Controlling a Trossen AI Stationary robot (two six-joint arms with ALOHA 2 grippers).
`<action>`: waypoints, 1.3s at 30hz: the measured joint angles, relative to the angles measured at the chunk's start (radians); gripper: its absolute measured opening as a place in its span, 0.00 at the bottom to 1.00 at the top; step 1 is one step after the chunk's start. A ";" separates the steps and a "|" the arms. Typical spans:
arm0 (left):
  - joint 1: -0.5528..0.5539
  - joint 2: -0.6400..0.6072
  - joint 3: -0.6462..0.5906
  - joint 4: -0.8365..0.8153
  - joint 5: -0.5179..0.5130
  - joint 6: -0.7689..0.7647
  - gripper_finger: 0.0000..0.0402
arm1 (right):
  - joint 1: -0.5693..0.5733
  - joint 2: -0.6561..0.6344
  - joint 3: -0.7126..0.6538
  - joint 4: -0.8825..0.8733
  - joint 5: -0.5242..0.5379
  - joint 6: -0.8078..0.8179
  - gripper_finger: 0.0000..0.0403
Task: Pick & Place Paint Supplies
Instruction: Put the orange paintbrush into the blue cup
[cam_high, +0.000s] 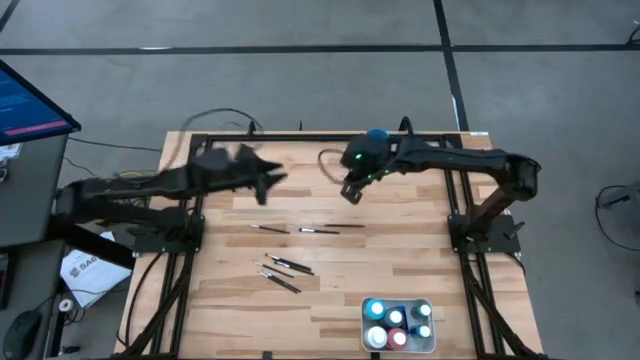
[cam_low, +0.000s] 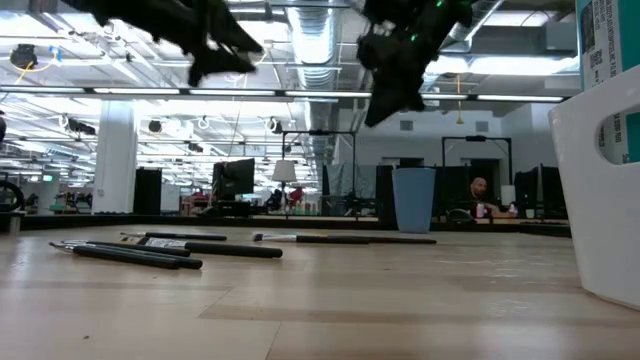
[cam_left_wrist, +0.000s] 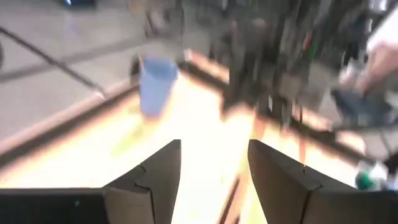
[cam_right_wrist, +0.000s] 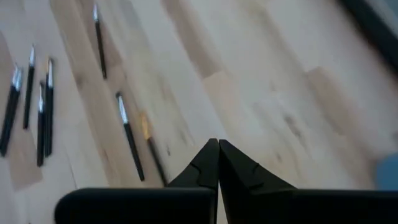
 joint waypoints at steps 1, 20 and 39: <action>-0.012 0.053 0.001 0.004 0.021 0.002 0.44 | 0.004 -0.021 0.002 -0.003 0.004 0.017 0.00; -0.130 0.664 0.026 0.307 0.157 0.106 0.44 | 0.118 -0.180 0.004 -0.061 0.079 0.051 0.17; -0.191 0.785 0.082 0.307 0.024 0.237 0.44 | 0.183 -0.153 0.003 -0.115 0.078 0.079 0.17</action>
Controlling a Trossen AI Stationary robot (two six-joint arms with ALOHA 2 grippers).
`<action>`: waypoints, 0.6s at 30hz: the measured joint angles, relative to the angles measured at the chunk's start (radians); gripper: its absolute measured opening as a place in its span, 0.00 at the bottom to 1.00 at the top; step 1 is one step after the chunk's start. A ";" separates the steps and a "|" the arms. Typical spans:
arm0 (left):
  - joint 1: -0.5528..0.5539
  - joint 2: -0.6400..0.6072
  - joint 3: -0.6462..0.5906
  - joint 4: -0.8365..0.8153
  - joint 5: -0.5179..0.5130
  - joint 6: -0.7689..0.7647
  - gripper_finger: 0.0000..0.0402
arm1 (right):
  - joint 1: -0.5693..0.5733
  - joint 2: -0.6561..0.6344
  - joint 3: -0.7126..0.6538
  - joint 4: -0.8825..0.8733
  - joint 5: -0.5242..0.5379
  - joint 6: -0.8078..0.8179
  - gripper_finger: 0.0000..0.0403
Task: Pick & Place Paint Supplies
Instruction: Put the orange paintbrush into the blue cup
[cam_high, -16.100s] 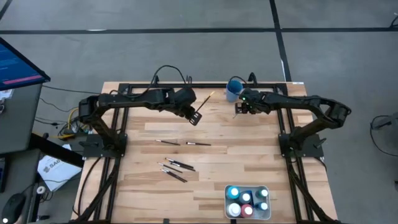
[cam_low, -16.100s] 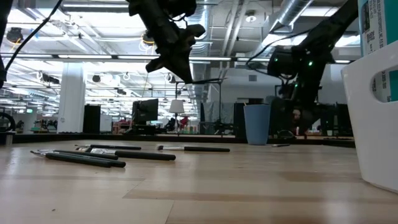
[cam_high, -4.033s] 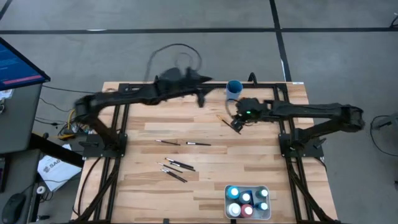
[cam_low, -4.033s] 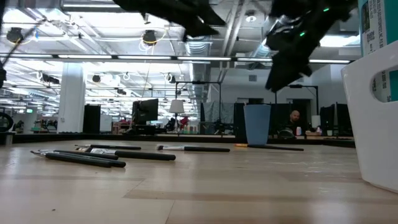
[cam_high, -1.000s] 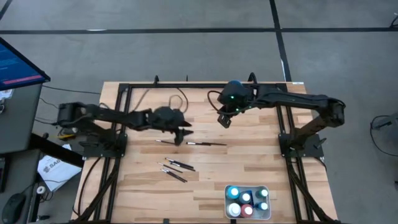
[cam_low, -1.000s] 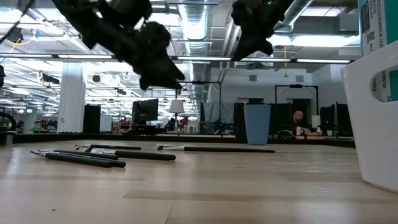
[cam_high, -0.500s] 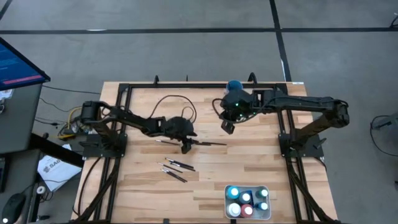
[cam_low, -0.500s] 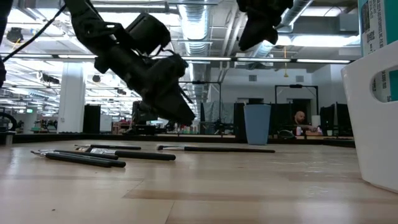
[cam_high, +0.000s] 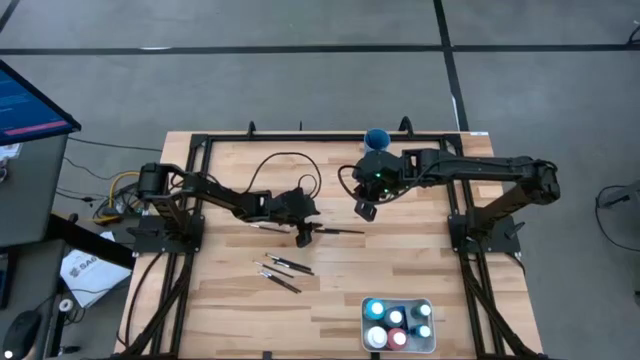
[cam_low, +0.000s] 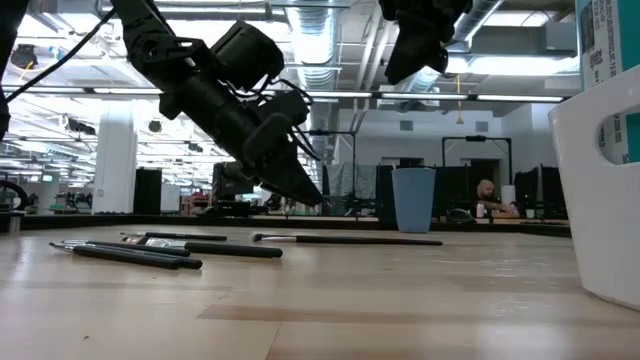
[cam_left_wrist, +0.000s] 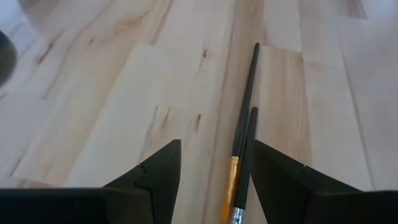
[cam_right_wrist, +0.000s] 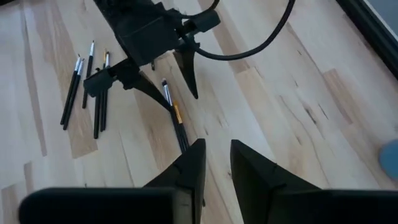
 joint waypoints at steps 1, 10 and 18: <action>-0.002 0.000 0.000 0.000 0.012 0.000 0.44 | 0.005 0.000 0.000 0.001 0.000 0.000 0.17; -0.019 0.047 0.000 0.032 0.022 -0.007 0.44 | 0.063 -0.125 0.002 0.231 -0.014 -0.026 0.17; -0.016 0.043 0.001 0.045 0.004 -0.009 0.44 | 0.065 -0.327 0.002 0.348 -0.261 -0.100 0.17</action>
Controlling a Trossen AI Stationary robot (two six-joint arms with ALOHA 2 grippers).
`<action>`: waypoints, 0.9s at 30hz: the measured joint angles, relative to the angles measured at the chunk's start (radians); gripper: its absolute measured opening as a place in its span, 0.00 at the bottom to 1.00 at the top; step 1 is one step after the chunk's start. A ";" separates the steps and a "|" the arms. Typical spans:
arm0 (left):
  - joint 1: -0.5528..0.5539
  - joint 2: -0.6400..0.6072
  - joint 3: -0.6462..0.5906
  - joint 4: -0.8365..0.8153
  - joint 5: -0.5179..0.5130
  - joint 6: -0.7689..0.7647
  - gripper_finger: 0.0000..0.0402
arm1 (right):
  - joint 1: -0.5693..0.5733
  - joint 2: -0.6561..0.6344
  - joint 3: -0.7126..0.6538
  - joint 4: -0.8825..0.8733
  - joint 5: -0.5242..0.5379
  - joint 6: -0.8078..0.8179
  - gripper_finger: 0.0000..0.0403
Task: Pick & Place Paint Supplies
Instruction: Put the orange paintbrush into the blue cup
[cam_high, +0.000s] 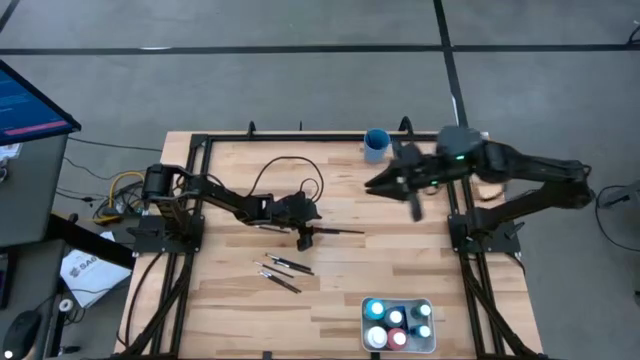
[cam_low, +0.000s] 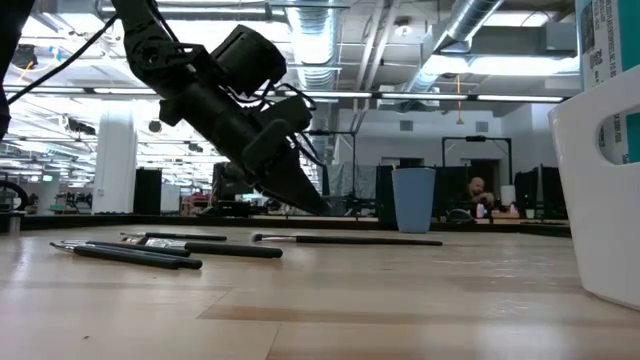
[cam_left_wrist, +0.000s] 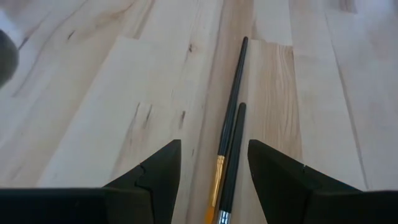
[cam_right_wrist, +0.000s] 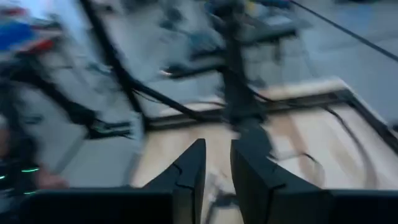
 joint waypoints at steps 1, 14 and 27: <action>0.000 0.000 0.000 -0.001 0.000 0.000 0.44 | 0.000 -0.017 -0.001 0.004 -0.032 -0.006 0.17; 0.001 0.000 0.000 -0.002 -0.044 -0.004 0.52 | 0.080 -0.138 -0.001 0.136 -0.062 -0.016 0.17; 0.000 0.001 -0.002 -0.158 -0.053 -0.127 0.65 | 0.076 -0.097 -0.001 0.071 -0.058 0.002 0.37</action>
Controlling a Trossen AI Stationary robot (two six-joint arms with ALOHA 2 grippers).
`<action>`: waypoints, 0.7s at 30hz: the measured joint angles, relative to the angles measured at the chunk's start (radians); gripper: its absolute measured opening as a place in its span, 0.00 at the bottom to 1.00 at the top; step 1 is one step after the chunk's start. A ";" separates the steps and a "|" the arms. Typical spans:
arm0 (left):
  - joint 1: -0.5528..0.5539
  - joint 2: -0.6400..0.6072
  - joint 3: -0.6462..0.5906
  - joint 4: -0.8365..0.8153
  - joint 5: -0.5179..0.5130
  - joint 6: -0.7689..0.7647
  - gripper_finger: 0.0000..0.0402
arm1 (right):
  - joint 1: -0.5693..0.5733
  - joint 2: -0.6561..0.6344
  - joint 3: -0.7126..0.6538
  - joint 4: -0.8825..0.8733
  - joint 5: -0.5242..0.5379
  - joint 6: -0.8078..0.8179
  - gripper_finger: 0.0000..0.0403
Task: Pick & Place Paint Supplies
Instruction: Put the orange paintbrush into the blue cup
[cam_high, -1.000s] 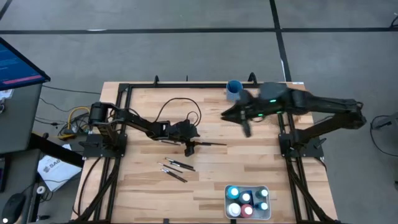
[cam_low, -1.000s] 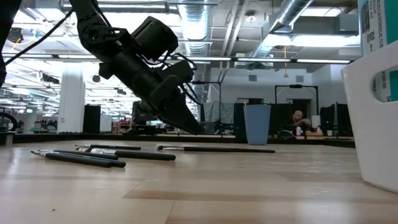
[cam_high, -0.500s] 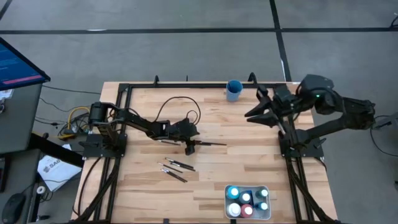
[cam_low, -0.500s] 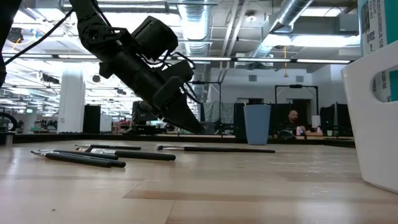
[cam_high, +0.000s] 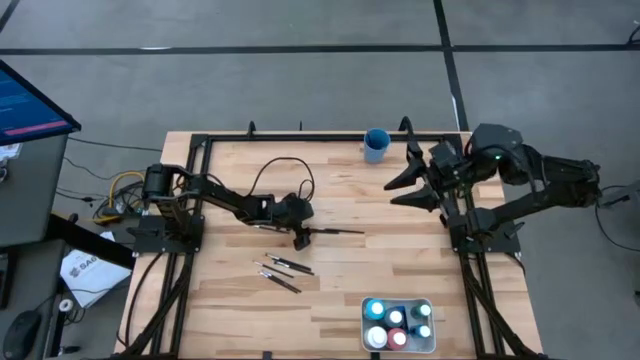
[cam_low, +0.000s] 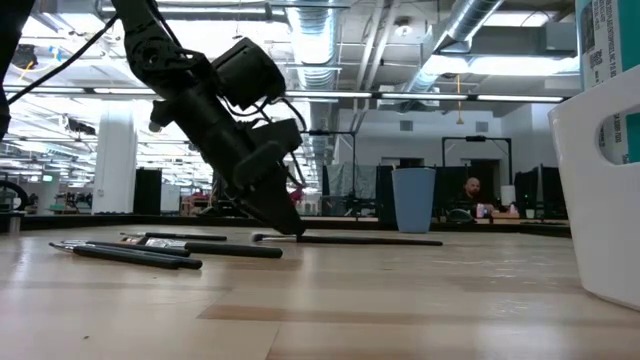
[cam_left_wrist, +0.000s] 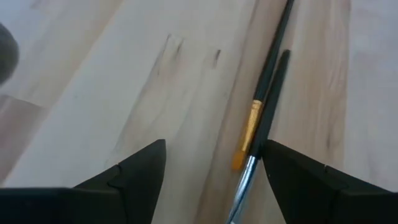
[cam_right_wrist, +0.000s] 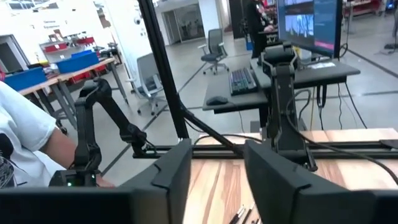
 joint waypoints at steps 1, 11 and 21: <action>-0.002 0.000 0.000 0.001 -0.016 -0.001 0.64 | 0.000 0.004 0.000 -0.006 0.000 0.000 0.39; -0.010 0.000 0.000 -0.007 -0.023 -0.001 0.57 | 0.000 0.050 -0.001 -0.064 0.000 0.005 0.54; -0.075 -0.001 0.001 -0.032 0.019 -0.036 0.57 | -0.011 0.096 0.001 -0.257 0.190 0.058 0.53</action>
